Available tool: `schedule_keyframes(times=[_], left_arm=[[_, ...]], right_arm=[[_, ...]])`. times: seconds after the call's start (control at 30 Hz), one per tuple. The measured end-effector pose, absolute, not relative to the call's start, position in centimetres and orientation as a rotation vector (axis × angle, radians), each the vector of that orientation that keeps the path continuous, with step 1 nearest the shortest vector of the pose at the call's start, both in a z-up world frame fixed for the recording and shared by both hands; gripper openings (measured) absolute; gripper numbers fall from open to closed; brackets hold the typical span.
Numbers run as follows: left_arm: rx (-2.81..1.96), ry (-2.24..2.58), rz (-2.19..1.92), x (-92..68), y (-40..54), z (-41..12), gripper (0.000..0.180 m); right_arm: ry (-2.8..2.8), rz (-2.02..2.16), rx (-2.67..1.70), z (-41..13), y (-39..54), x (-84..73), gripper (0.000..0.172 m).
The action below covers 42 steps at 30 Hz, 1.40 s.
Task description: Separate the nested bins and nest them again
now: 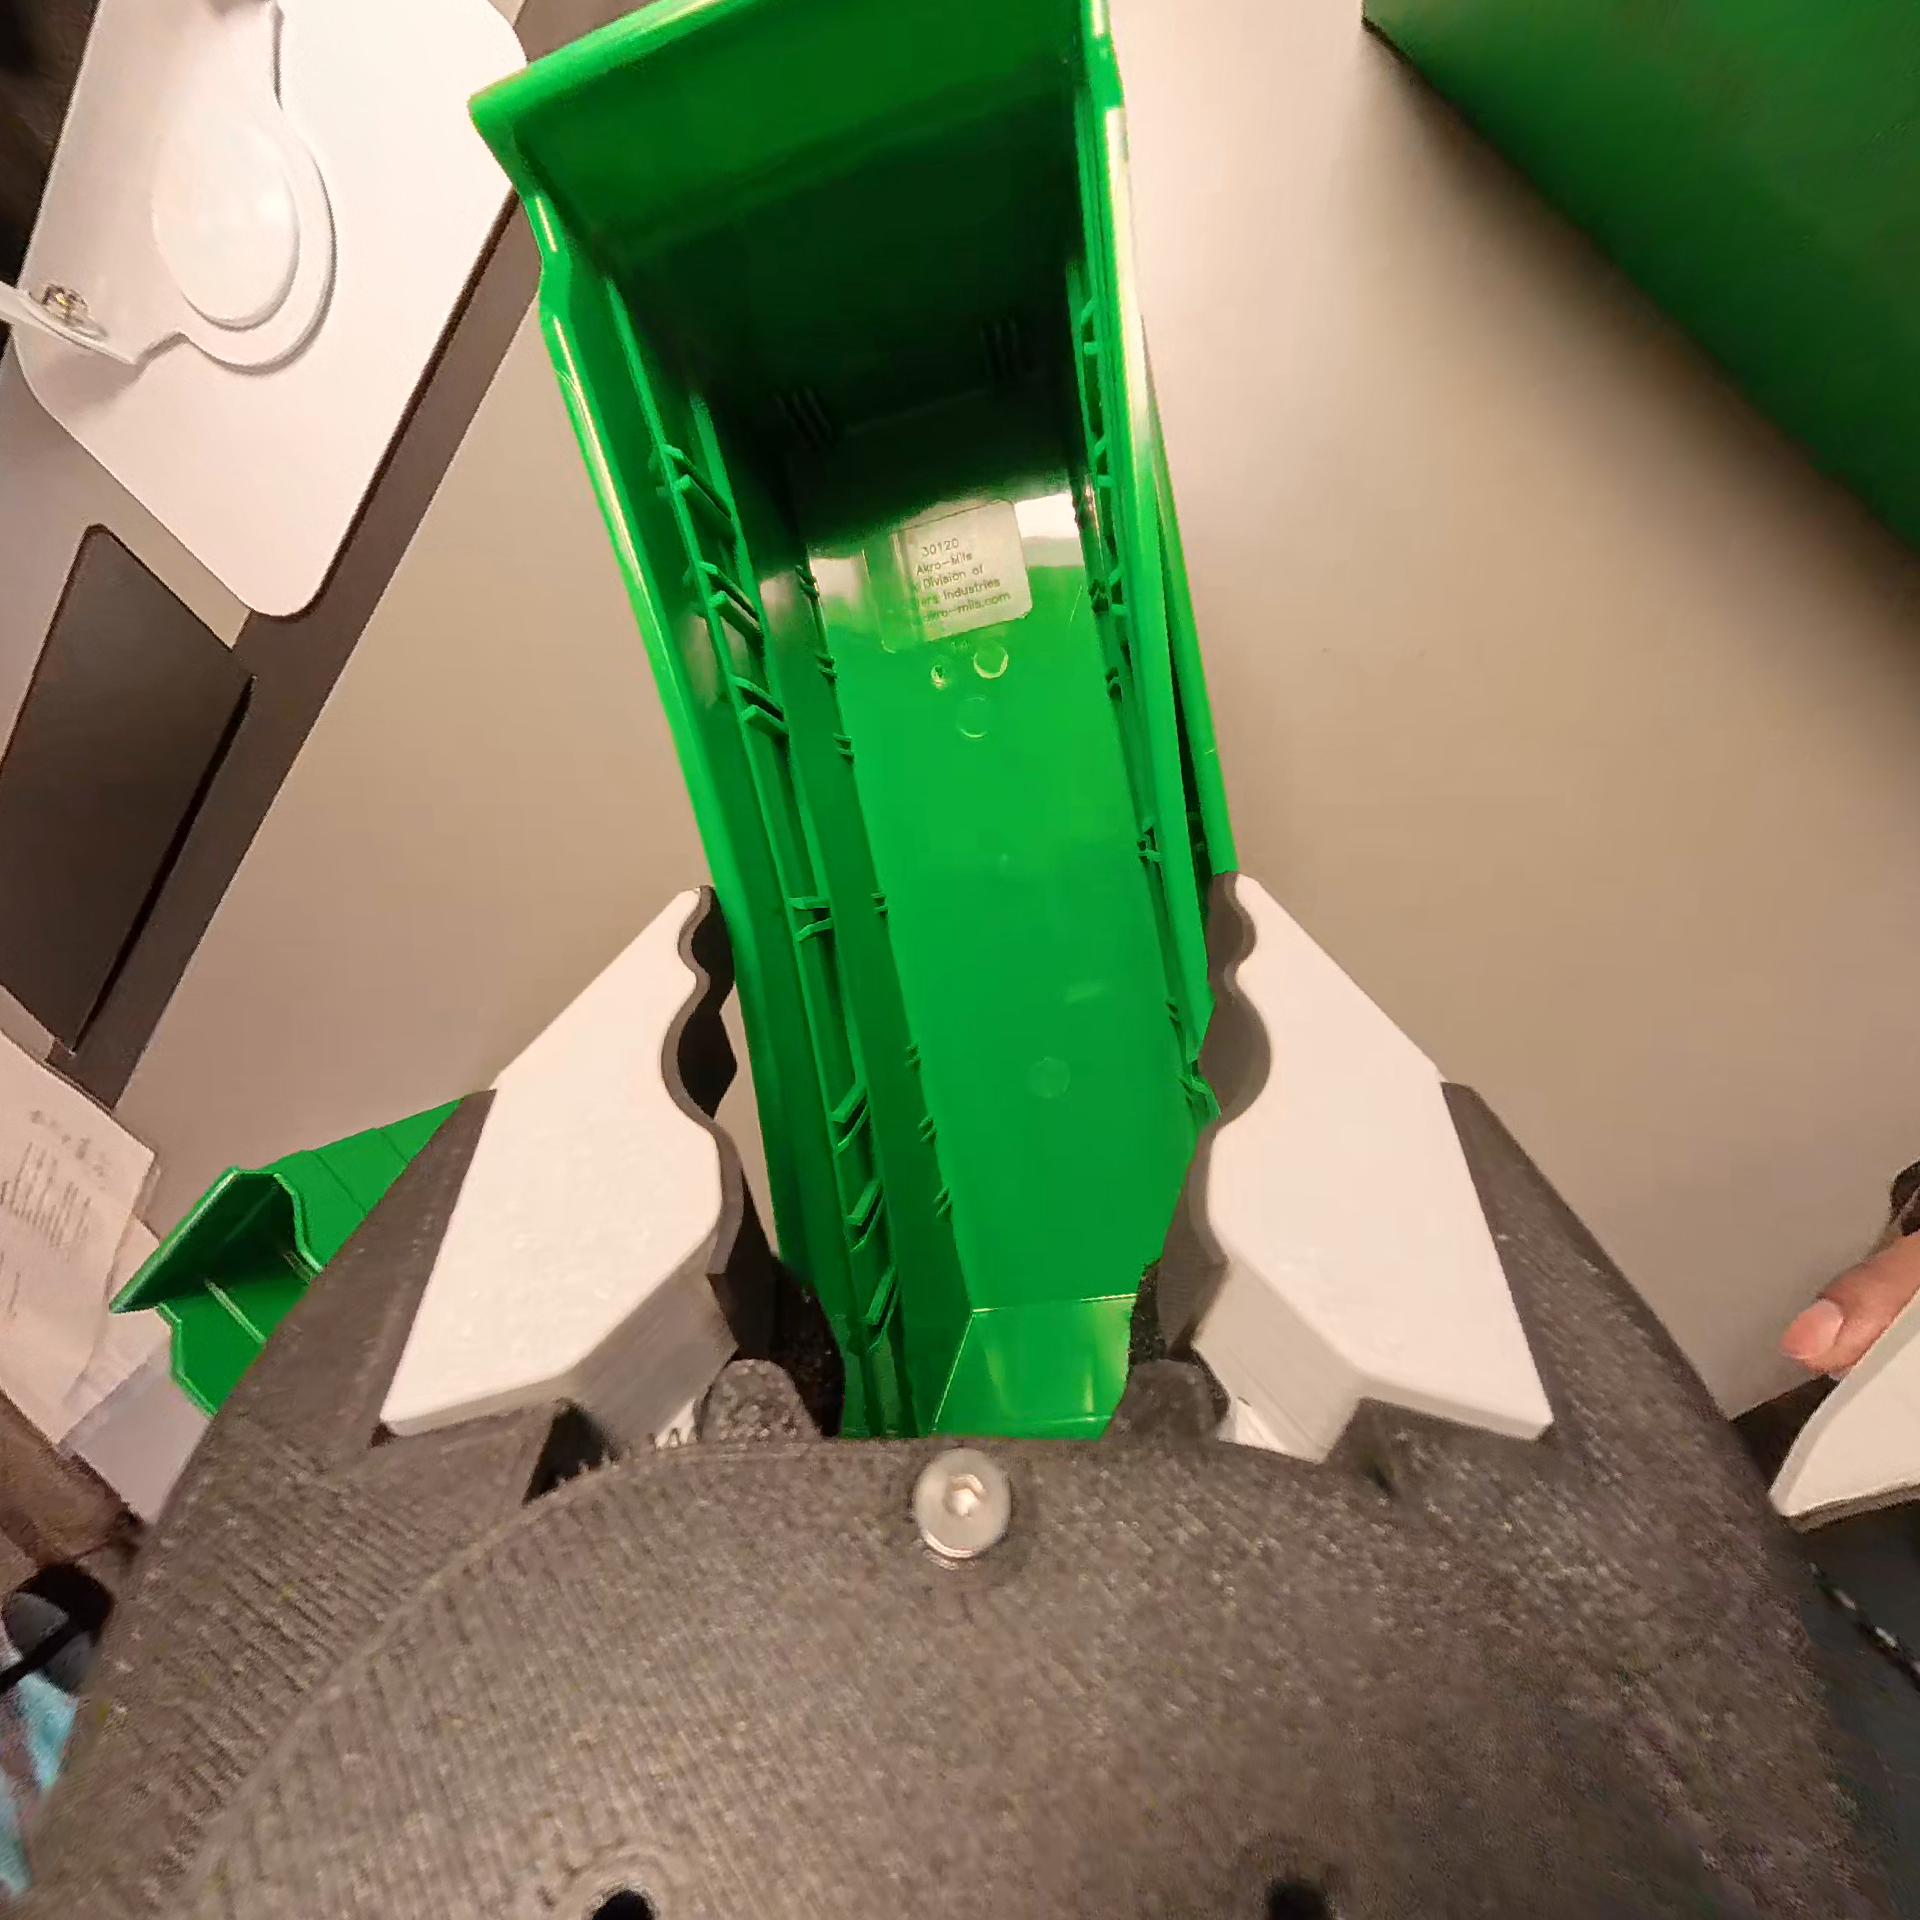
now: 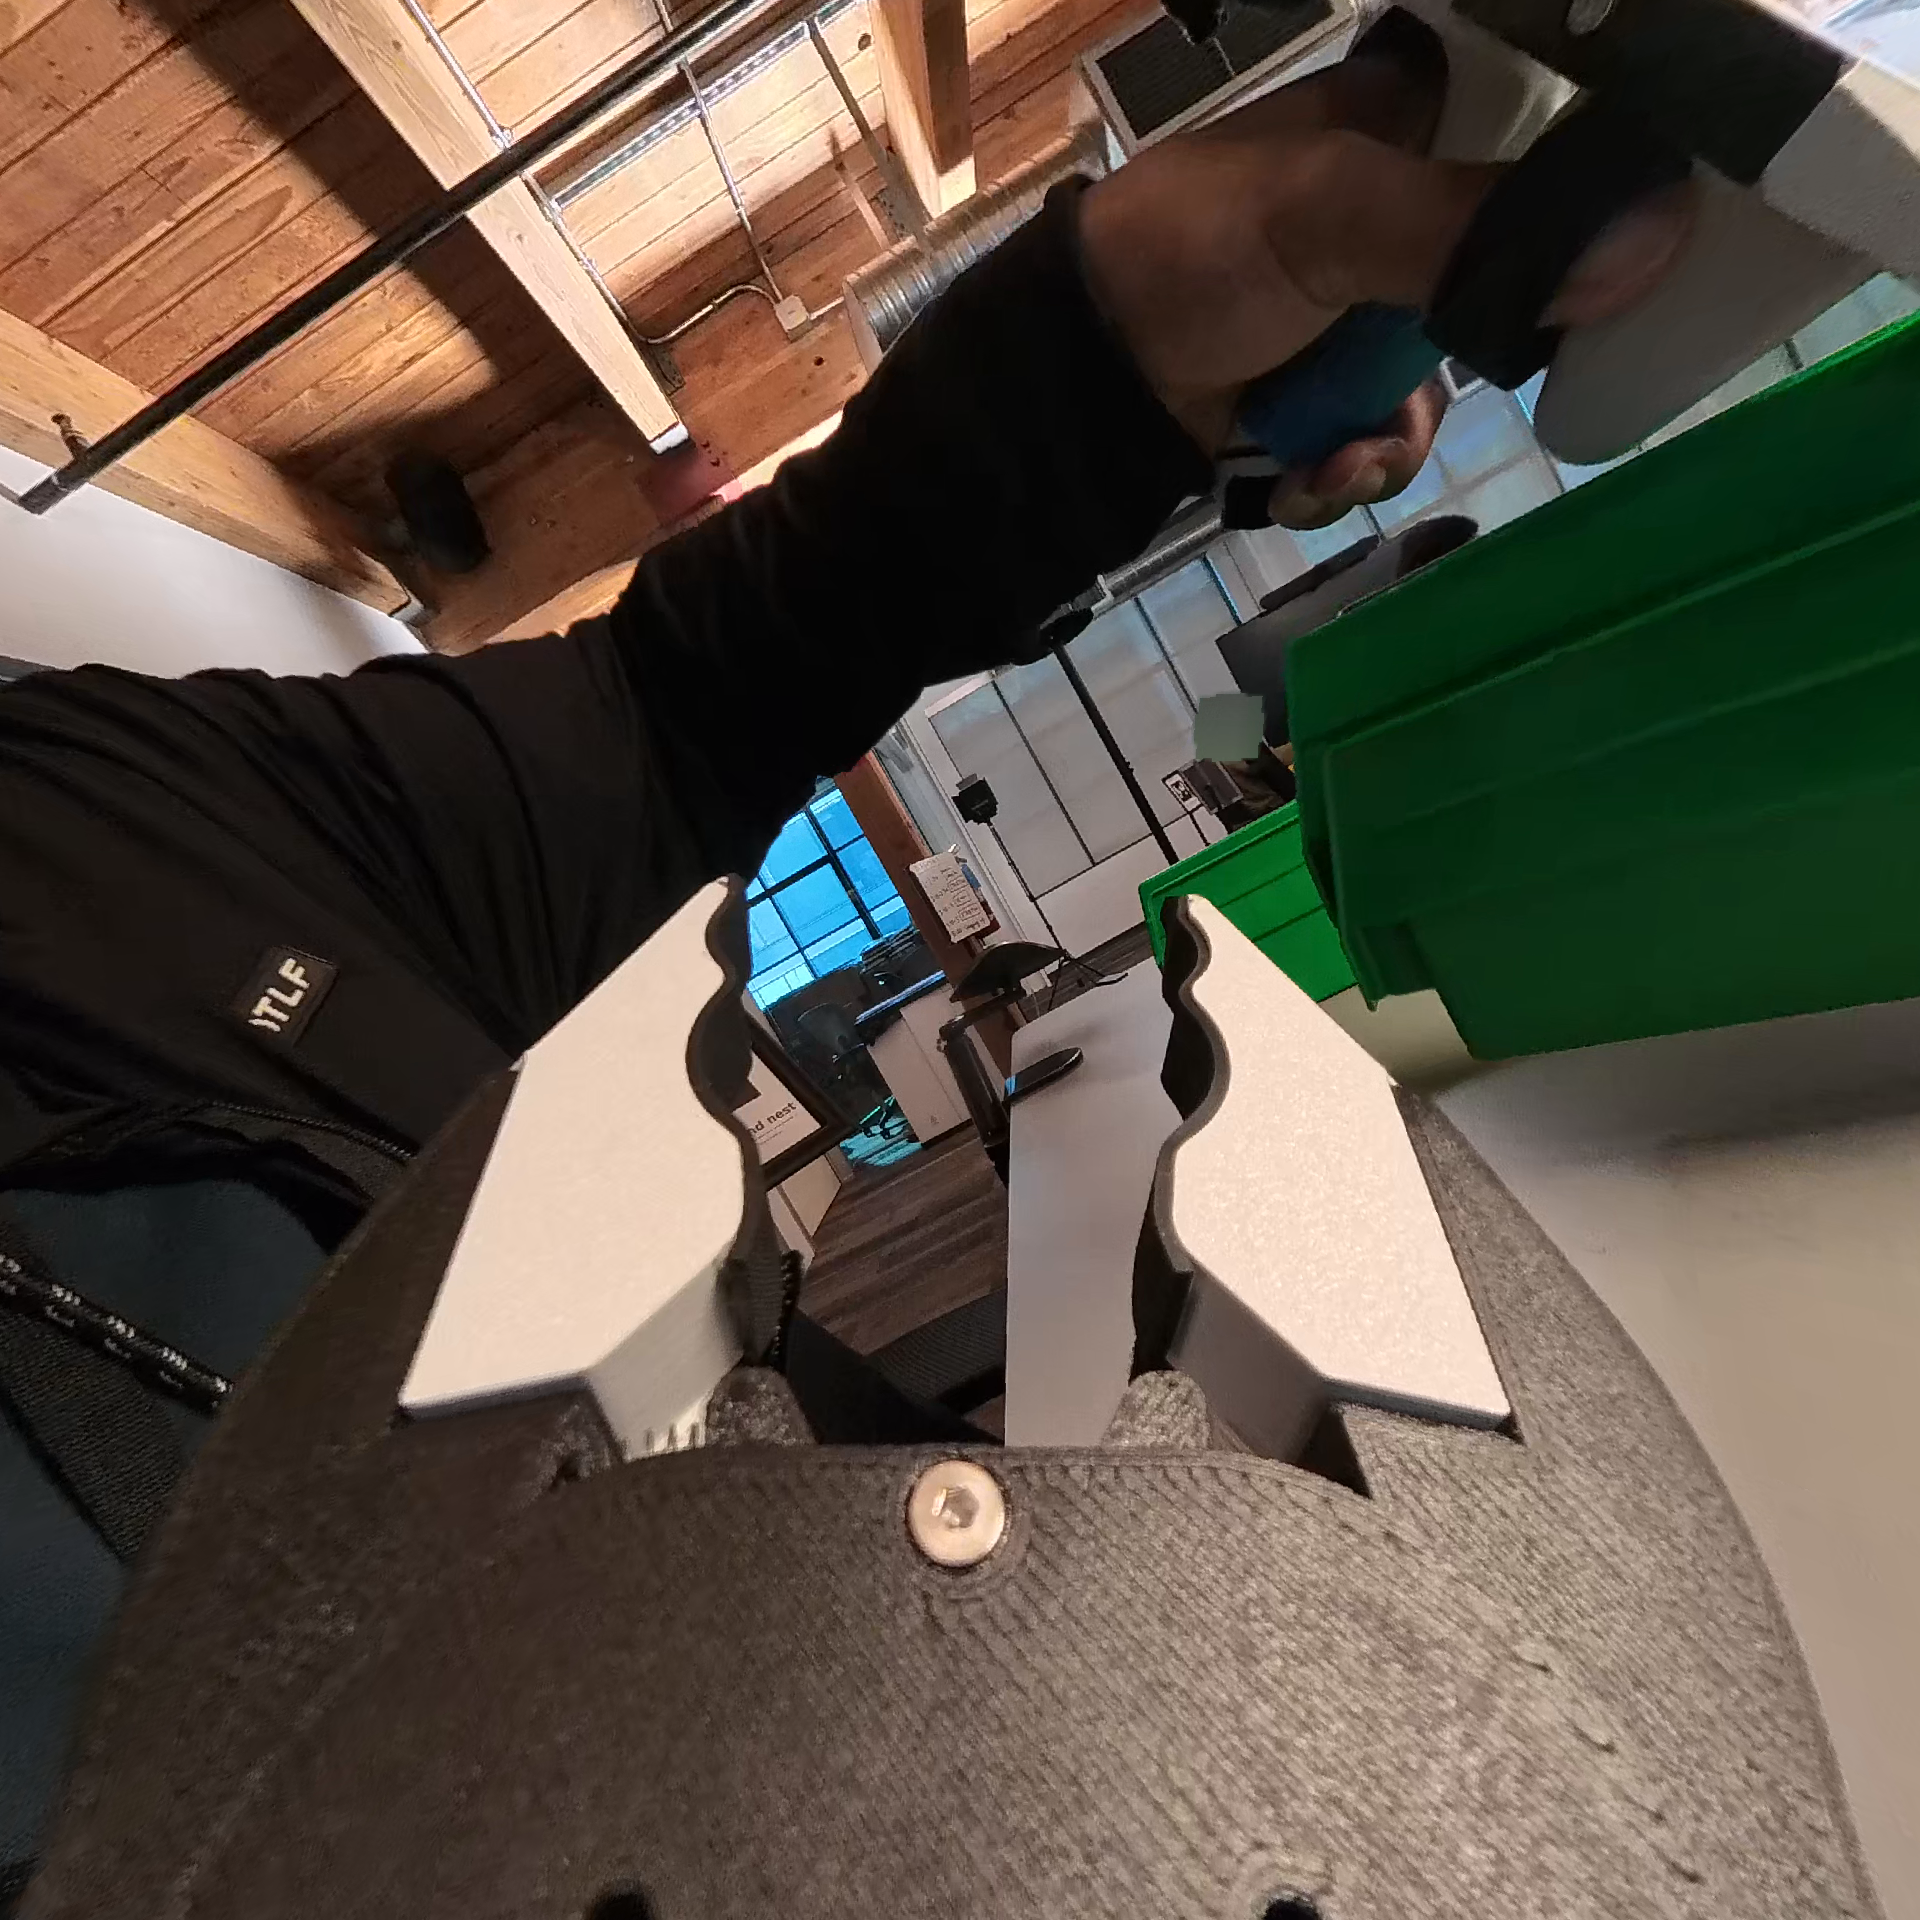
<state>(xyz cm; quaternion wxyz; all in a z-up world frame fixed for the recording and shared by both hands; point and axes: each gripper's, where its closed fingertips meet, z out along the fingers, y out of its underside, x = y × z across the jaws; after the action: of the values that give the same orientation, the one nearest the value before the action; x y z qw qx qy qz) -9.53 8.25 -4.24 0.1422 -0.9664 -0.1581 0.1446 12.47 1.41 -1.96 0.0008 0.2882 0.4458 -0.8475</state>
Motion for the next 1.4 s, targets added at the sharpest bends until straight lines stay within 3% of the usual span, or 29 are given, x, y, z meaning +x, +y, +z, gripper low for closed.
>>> schedule_keyframes(times=[0.27, 1.2, 1.4], left_arm=[[-2.823, -0.291, 0.559, -9.1, 8.2, -4.2, 0.090], [-2.745, -0.407, 0.284, -7.8, 8.1, -4.3, 0.088], [-2.702, -0.440, 0.242, -7.5, 8.8, -4.1, 0.088]], right_arm=[[1.397, -2.658, 0.906, -2.0, 1.4, 12.4, 0.080], [1.414, -2.648, 0.932, -2.3, 1.2, 12.2, 0.080], [1.543, -2.621, 1.239, -4.0, 1.6, 9.7, 0.080]])
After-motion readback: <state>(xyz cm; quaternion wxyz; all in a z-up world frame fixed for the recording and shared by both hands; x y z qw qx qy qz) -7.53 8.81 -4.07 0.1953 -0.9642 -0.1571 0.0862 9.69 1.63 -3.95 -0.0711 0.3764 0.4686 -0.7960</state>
